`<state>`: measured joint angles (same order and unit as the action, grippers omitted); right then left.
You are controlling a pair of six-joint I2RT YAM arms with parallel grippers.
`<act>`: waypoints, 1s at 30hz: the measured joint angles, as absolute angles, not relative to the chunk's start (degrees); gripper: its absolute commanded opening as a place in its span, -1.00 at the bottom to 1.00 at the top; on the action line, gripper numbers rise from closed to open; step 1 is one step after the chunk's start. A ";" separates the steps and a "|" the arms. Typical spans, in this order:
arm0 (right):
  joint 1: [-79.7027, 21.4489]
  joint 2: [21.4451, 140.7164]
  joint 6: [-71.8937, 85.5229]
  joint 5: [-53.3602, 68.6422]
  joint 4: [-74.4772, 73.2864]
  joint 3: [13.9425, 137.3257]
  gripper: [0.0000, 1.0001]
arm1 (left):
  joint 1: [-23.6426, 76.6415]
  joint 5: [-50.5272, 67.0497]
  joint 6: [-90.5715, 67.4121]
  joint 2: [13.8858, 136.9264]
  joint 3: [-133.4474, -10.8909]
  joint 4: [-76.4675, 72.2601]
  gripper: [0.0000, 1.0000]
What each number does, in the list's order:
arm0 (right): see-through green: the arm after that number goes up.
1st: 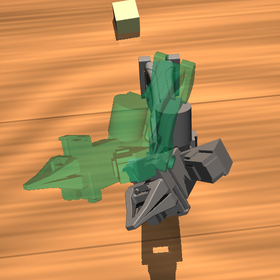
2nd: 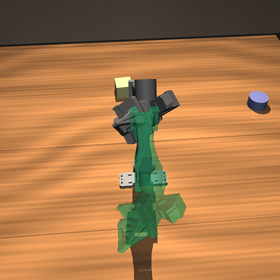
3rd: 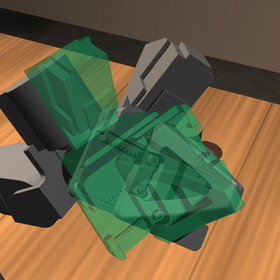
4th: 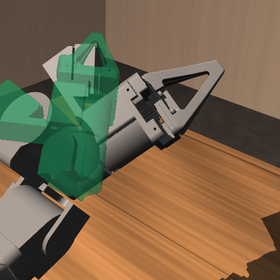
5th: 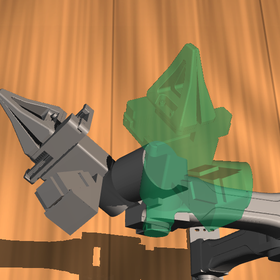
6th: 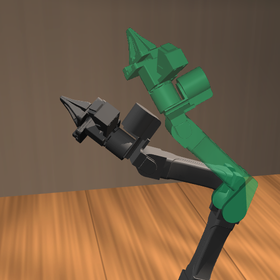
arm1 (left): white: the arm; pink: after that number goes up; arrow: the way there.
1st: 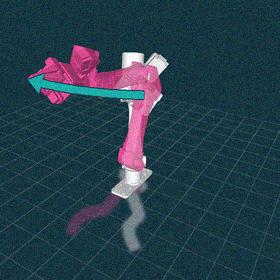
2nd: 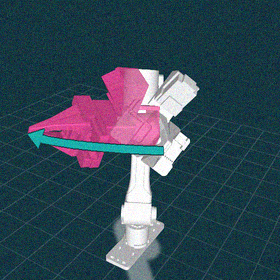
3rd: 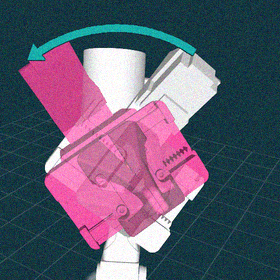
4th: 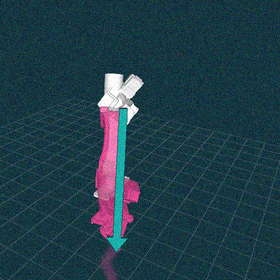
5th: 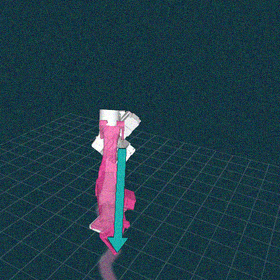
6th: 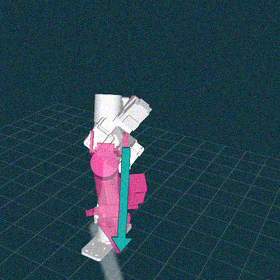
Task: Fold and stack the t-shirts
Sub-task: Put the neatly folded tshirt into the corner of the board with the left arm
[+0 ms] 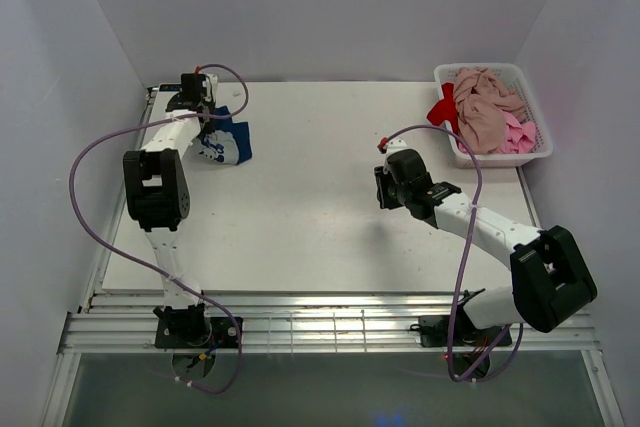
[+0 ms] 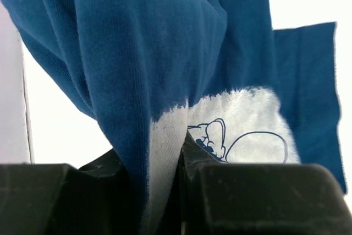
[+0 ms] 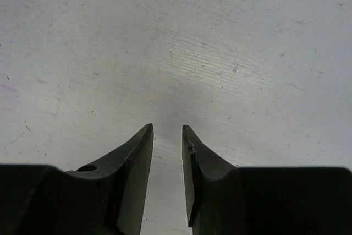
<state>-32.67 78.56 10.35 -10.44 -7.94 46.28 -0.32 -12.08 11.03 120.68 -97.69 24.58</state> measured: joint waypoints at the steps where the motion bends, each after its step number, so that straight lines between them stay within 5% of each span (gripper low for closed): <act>1: -32.69 78.56 10.35 -10.31 -7.86 46.28 -0.31 | -0.89 -12.10 11.46 121.40 -98.10 24.88 -1.00; 17: -33.01 78.61 10.35 -8.69 -7.46 45.95 -0.31 | -7.03 -16.34 13.89 130.43 -108.29 26.30 -1.00; 20: -33.04 78.78 10.35 -8.49 -7.38 45.95 -0.31 | -7.44 -17.82 14.09 131.87 -108.62 26.11 -0.68; 22: -33.04 79.11 10.33 -8.29 -7.31 45.95 -0.31 | -7.49 -19.57 14.11 132.86 -108.62 25.61 0.10; 23: -33.08 79.33 10.33 -8.14 -7.25 45.95 -0.31 | -7.51 -20.80 14.22 133.36 -108.62 25.21 0.21; 30: -33.12 80.86 10.33 -7.64 -7.14 45.95 -0.32 | -7.94 -34.87 11.35 134.06 -109.75 21.96 0.36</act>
